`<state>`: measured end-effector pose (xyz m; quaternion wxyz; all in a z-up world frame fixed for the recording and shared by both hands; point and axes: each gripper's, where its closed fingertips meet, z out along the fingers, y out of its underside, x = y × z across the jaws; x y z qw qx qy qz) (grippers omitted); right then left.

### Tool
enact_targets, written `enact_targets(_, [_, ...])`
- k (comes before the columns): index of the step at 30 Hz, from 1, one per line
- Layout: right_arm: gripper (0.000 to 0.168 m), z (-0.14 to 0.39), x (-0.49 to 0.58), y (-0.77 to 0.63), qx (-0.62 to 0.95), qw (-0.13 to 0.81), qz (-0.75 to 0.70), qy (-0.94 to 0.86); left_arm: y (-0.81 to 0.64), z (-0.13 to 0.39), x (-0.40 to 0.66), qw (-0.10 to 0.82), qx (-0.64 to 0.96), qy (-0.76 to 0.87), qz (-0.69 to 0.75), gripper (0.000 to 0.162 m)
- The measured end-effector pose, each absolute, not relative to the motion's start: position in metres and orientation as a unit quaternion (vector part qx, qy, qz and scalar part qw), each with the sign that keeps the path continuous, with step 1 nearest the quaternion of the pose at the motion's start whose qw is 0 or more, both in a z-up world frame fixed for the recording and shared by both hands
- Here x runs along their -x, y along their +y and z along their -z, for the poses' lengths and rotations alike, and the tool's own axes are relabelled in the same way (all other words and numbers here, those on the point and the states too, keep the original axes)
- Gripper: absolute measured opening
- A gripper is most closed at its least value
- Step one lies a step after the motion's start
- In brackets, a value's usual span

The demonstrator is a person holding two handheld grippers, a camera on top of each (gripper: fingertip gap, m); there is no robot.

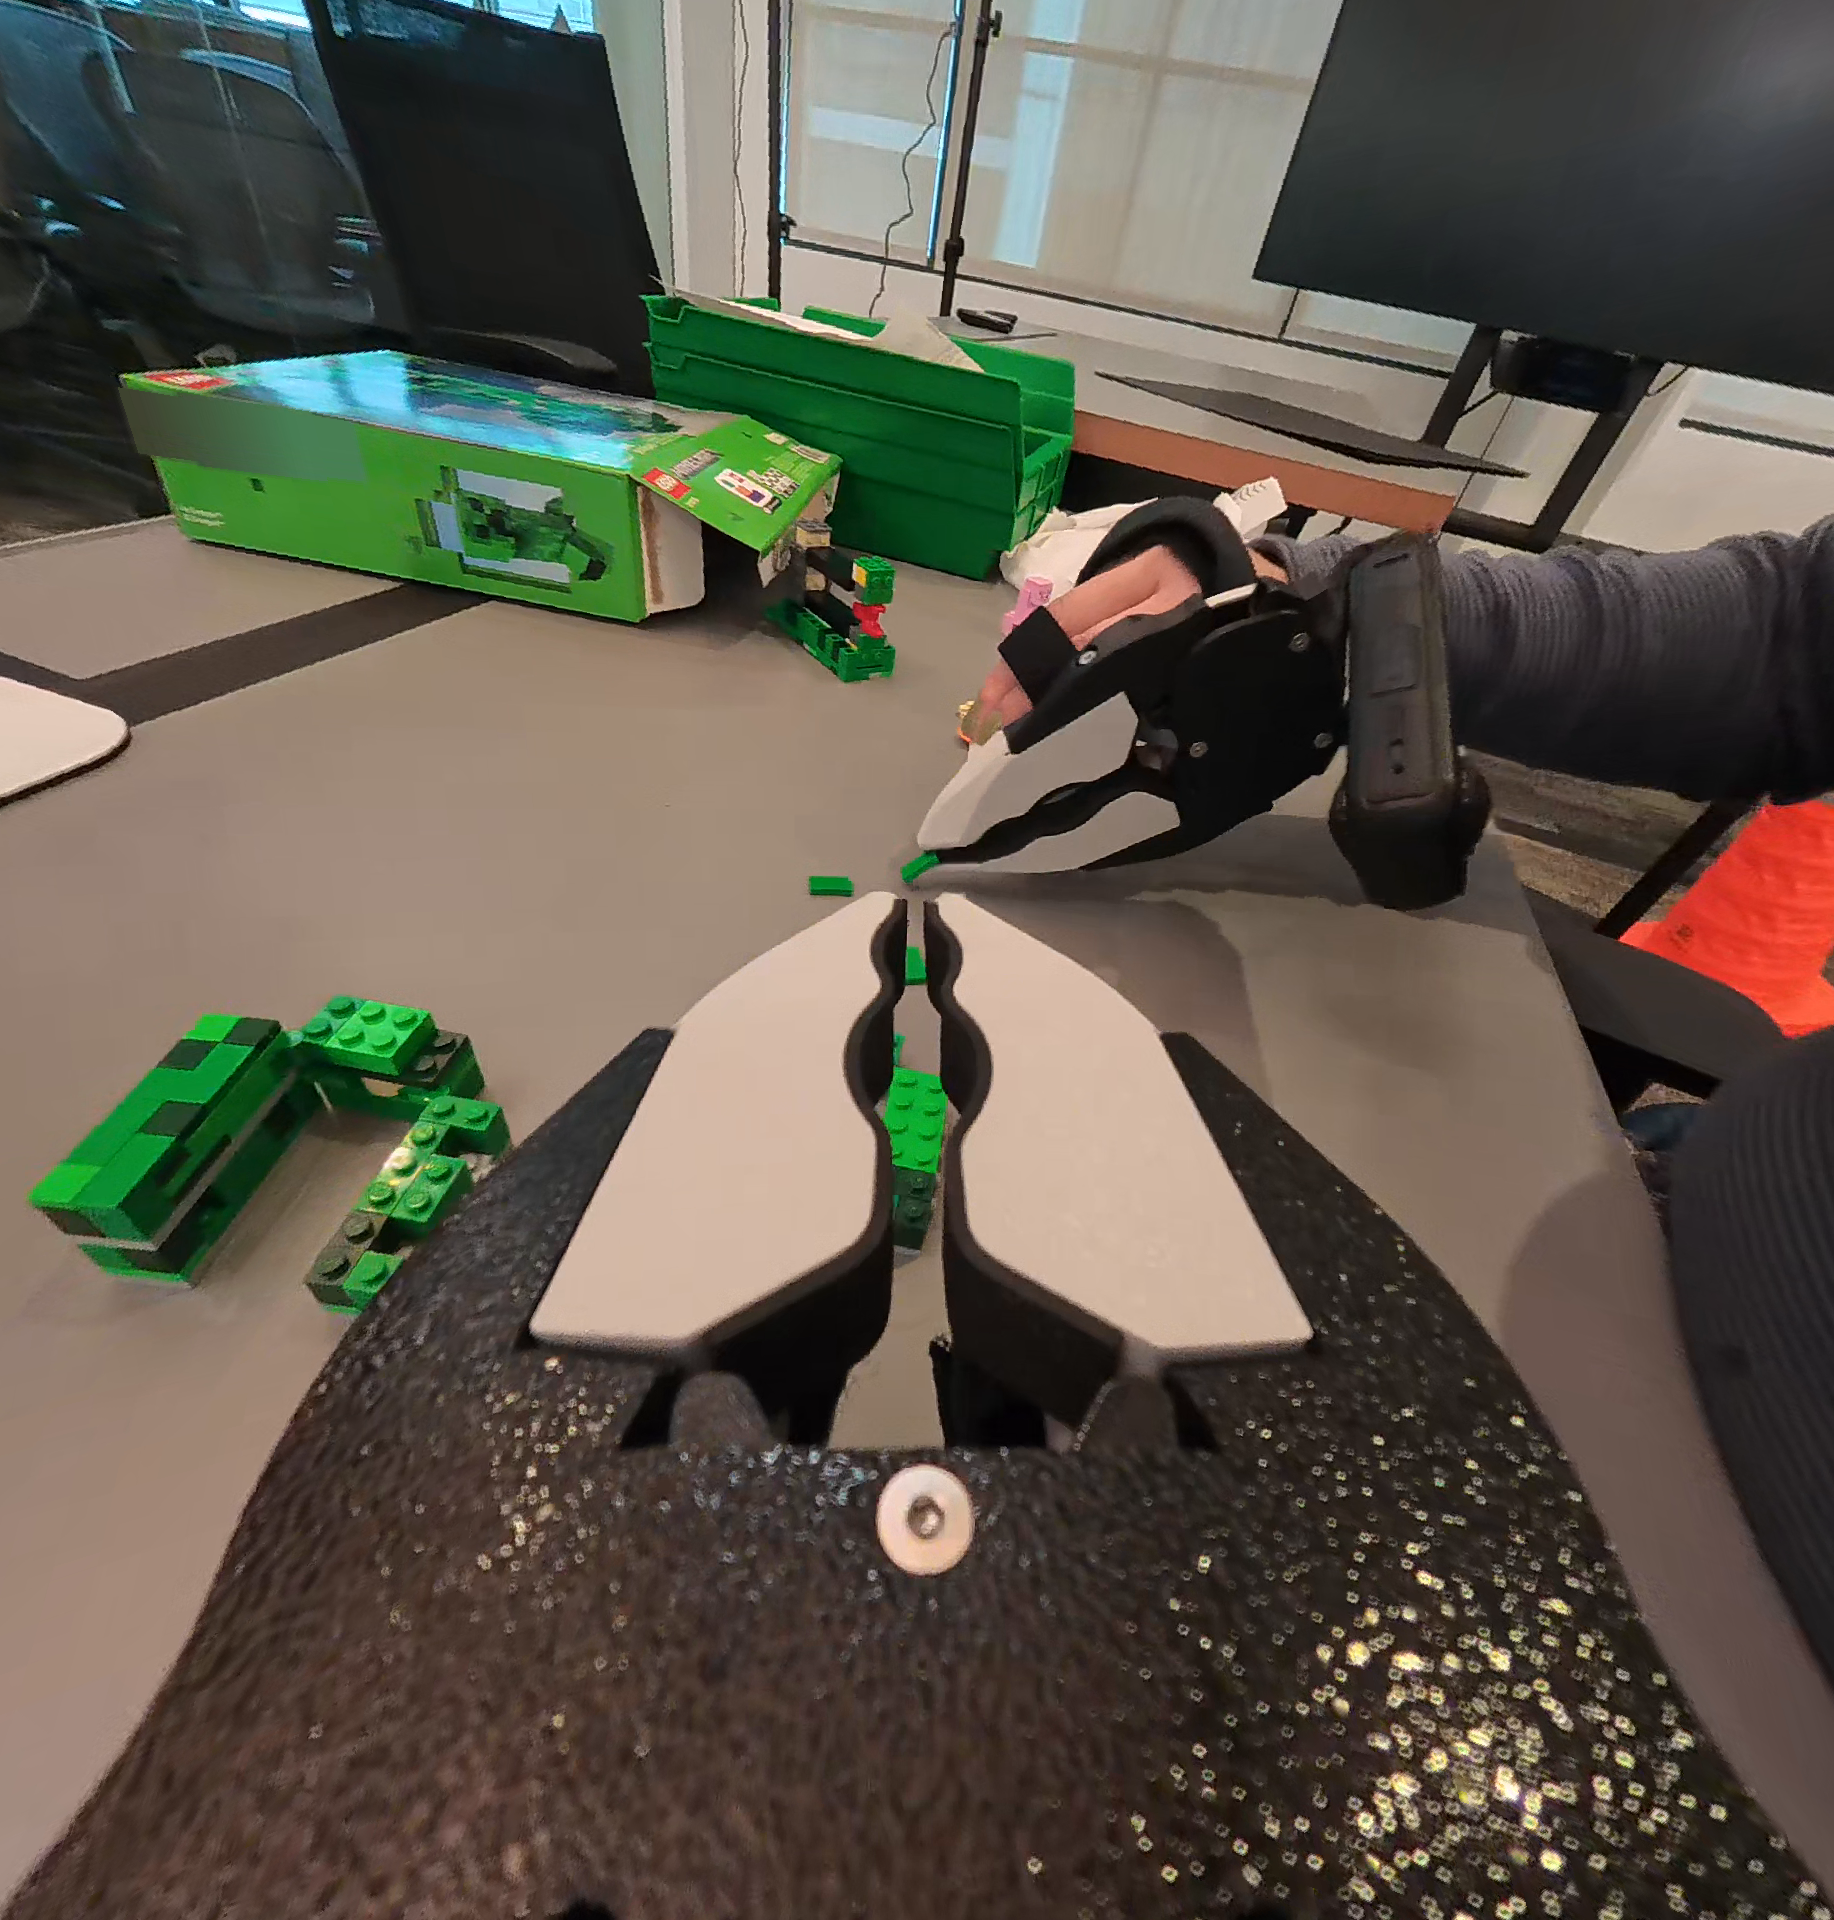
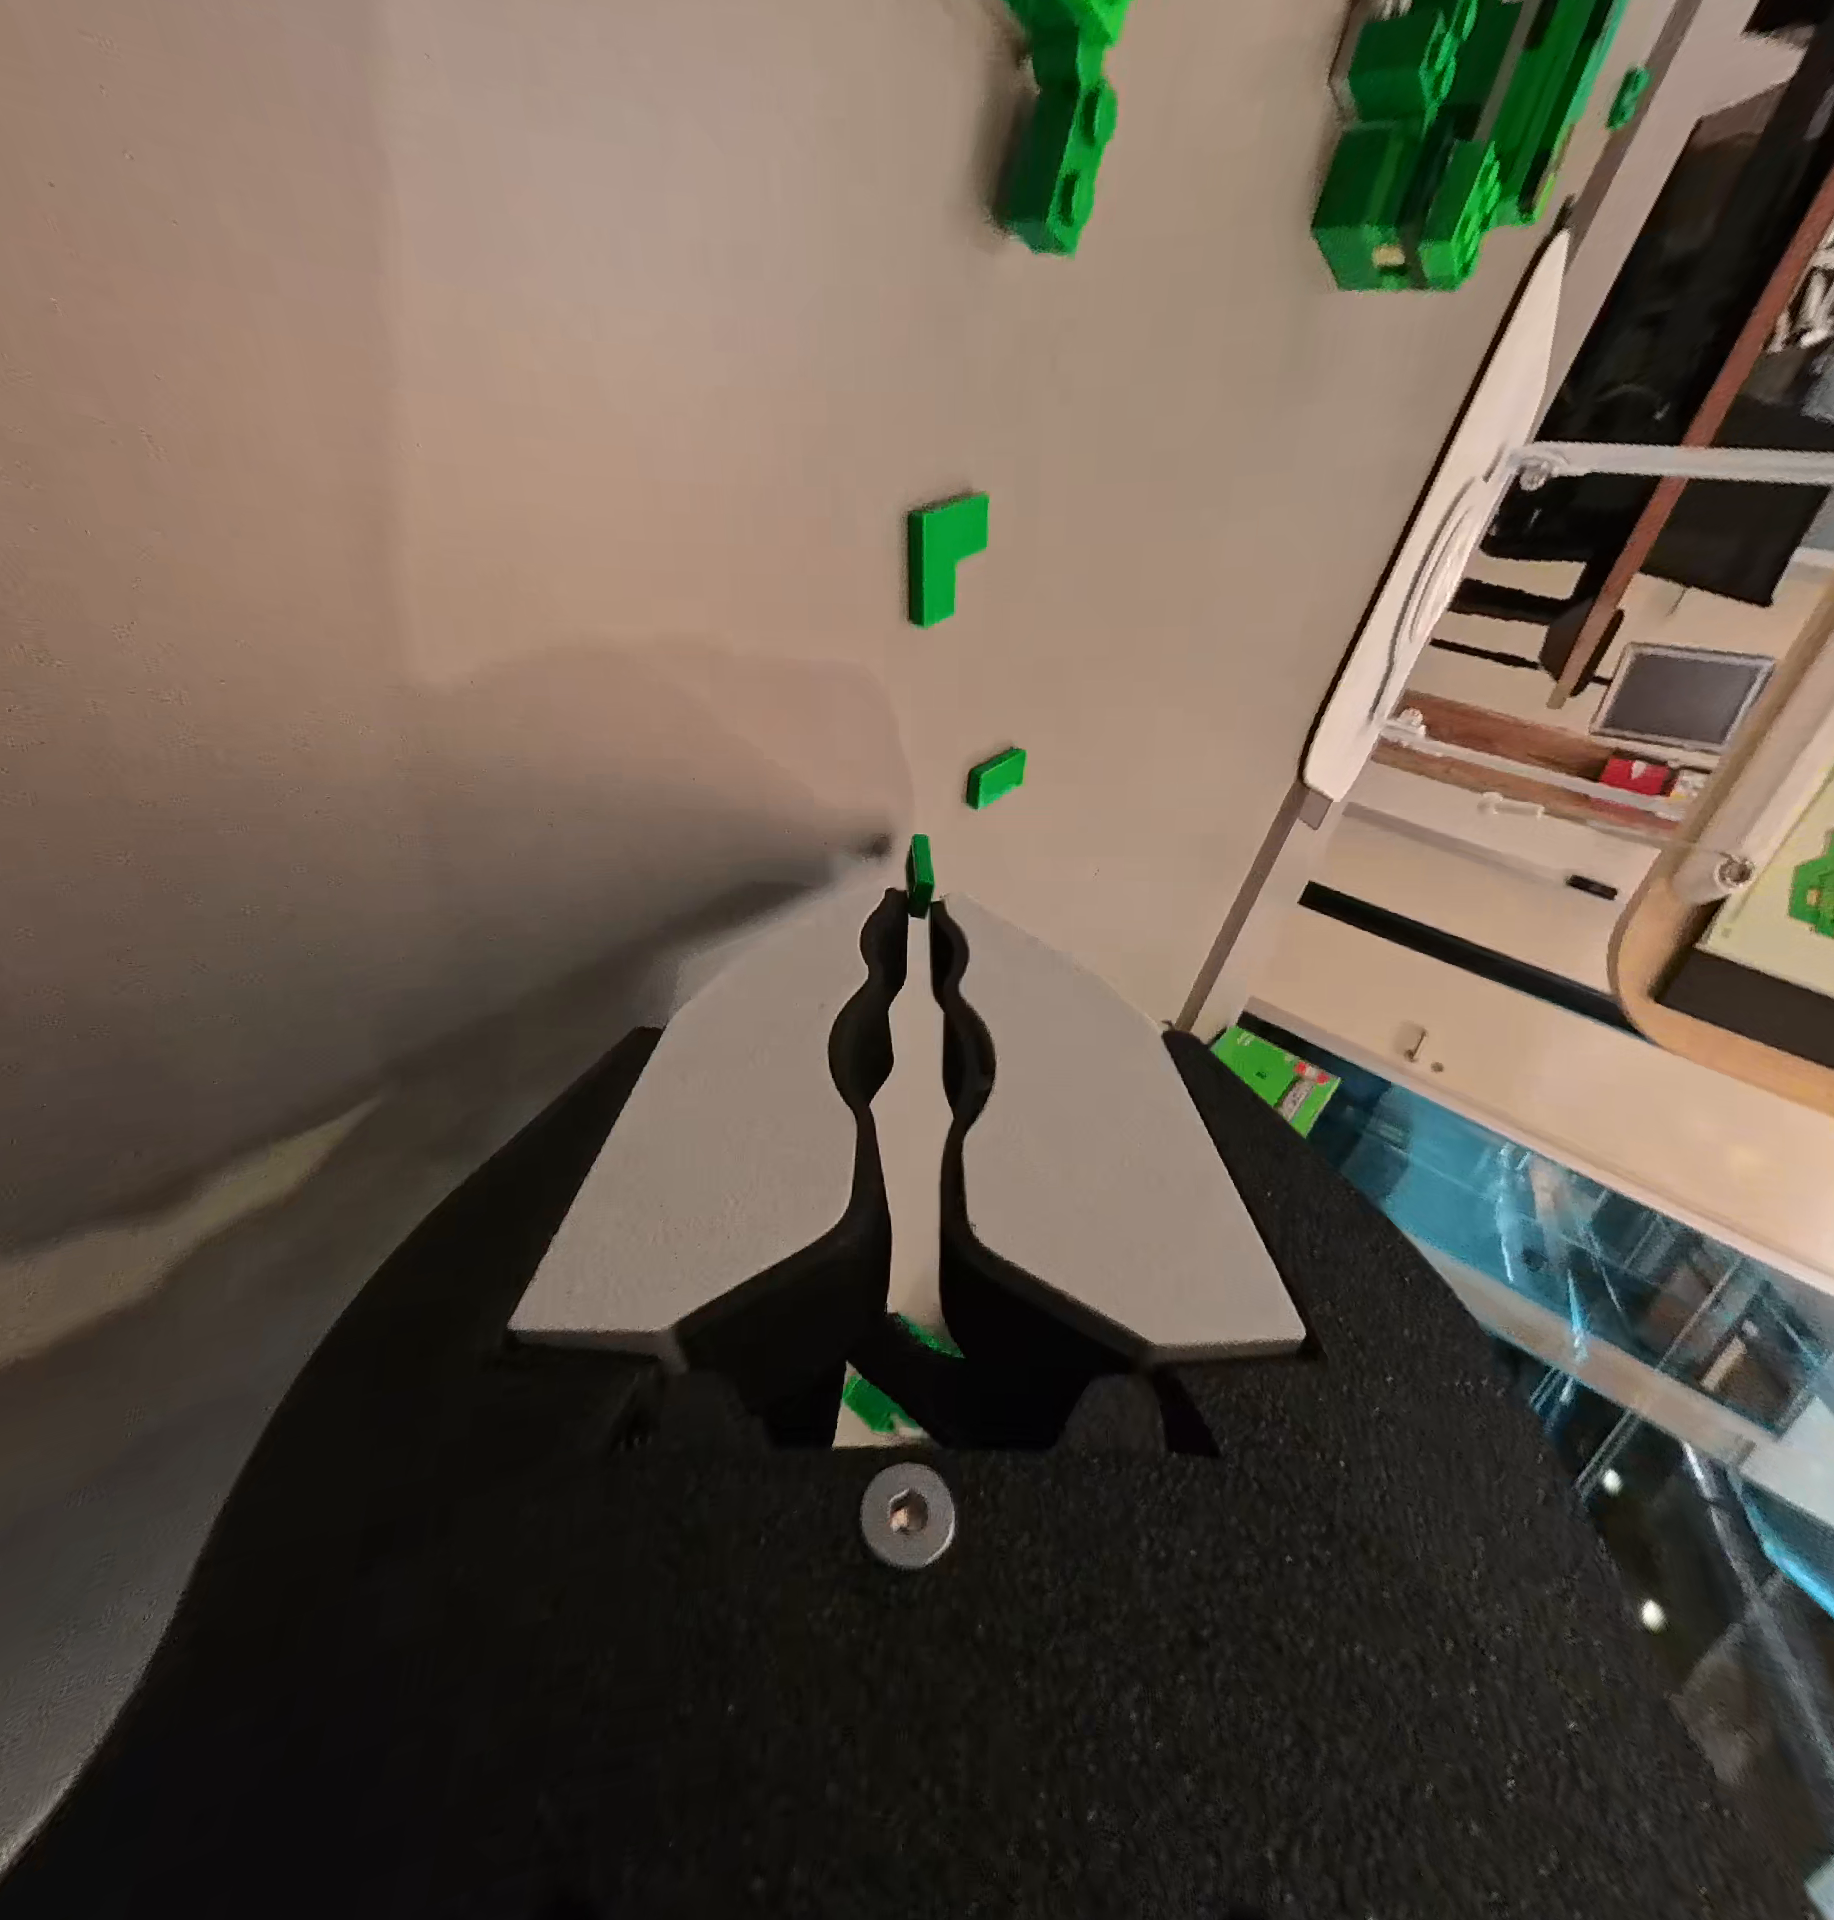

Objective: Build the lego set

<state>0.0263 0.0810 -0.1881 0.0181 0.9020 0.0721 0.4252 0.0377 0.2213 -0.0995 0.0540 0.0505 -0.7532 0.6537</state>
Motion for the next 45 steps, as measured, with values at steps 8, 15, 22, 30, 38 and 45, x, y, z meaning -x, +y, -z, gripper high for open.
enact_targets(8, [0.014,0.192,-0.012,0.086,-0.922,-0.005,-0.378,0.085,0.229,0.098,-0.051,0.044,-0.077,-0.748,-0.658,0.002])
enact_targets(15, [0.013,0.170,-0.012,0.089,-0.920,-0.144,-0.350,-0.102,0.247,0.093,-0.076,0.026,-0.133,-0.725,-0.675,0.002])
enact_targets(22, [0.013,0.170,-0.010,0.099,-0.823,-0.250,-0.352,-0.368,0.251,0.095,-0.085,-0.010,-0.149,-0.722,-0.675,0.001])
enact_targets(30, [0.017,0.183,-0.020,0.089,-0.782,-0.253,-0.363,-0.439,0.244,0.102,-0.079,0.003,-0.137,-0.734,-0.665,0.001])
enact_targets(38, [0.016,0.183,-0.019,0.083,-0.768,-0.273,-0.343,-0.467,0.243,0.102,-0.076,0.012,-0.135,-0.736,-0.664,0.001])
enact_targets(45, [0.020,0.187,-0.023,0.086,-0.772,-0.267,-0.329,-0.474,0.241,0.103,-0.074,0.015,-0.130,-0.739,-0.661,0.001])
